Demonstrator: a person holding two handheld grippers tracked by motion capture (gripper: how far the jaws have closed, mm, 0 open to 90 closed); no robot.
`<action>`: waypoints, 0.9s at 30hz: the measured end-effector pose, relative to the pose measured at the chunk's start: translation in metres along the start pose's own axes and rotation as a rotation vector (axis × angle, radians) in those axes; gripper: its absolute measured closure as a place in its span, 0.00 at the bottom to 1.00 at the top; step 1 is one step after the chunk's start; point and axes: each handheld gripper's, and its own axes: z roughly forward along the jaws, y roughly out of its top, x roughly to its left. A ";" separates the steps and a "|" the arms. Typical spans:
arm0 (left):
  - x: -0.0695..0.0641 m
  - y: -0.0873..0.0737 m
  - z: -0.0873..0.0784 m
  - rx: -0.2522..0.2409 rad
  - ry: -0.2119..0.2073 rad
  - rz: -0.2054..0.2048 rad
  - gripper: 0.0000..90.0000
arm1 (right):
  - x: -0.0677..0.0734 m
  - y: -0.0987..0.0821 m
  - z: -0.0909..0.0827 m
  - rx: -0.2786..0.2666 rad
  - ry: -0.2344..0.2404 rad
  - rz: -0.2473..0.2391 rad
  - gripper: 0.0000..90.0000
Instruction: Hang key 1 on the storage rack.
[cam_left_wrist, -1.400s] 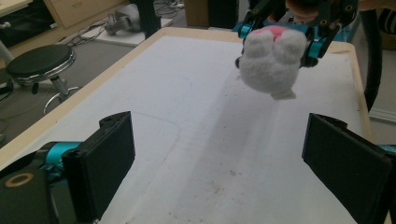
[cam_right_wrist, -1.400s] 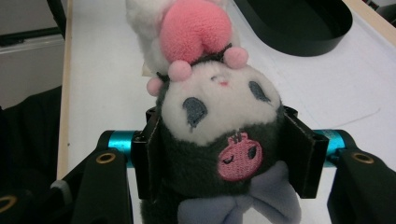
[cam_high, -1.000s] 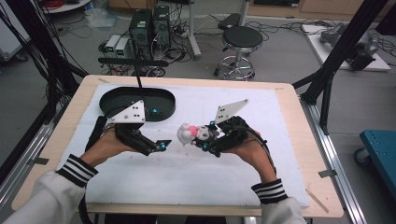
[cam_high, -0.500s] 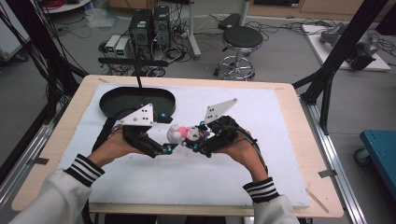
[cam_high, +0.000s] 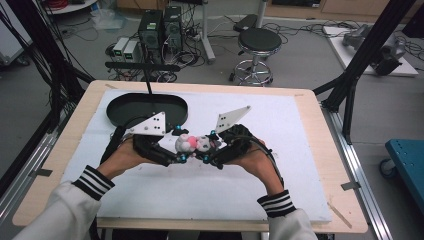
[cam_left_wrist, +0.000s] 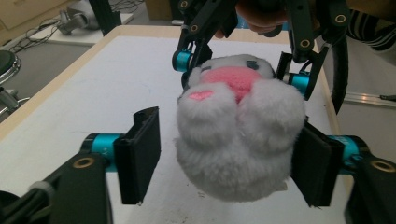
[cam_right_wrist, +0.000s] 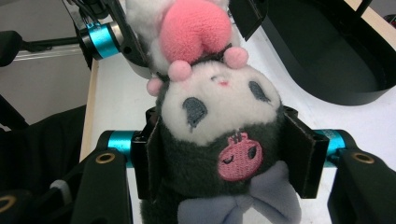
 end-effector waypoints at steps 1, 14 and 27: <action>0.000 0.000 -0.001 0.007 -0.007 0.009 0.42 | 0.000 0.000 0.001 -0.003 0.002 -0.002 0.45; 0.000 -0.002 -0.001 -0.002 -0.022 0.013 0.55 | -0.003 0.001 0.004 -0.006 0.009 0.001 0.45; 0.000 -0.002 -0.010 0.008 0.046 -0.015 0.61 | 0.000 -0.003 0.007 -0.135 -0.072 0.033 0.01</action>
